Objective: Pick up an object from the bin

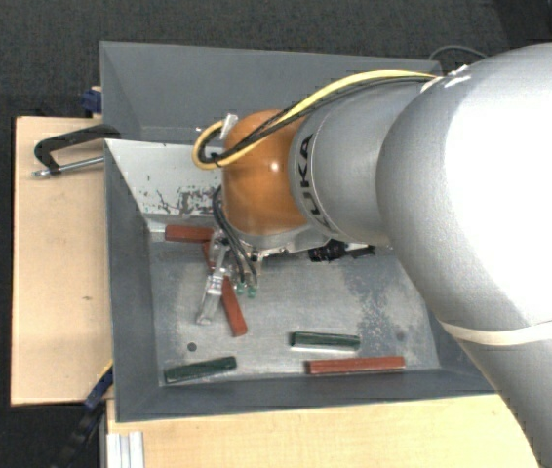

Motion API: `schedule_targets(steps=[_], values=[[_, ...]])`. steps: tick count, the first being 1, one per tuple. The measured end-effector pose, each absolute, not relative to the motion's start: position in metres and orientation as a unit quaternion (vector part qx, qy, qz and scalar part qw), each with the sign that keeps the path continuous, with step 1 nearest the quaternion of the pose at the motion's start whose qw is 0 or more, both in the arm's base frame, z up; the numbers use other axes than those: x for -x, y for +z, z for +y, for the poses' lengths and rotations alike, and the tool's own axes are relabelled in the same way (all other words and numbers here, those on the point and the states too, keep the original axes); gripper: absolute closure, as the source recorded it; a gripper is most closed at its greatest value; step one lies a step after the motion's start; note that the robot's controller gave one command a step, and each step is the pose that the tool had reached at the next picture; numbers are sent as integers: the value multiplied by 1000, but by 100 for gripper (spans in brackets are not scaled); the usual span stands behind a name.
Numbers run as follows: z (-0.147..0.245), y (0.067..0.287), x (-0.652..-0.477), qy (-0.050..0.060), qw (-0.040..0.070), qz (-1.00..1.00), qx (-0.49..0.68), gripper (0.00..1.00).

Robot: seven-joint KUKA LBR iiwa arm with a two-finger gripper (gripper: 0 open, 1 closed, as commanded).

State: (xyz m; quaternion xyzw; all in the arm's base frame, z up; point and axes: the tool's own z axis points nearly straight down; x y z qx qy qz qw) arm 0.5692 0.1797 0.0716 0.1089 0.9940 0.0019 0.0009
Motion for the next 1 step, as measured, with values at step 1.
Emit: schedule_targets(steps=[1], values=[[164, 73, -590, 2, 3, 985, -171, 0]])
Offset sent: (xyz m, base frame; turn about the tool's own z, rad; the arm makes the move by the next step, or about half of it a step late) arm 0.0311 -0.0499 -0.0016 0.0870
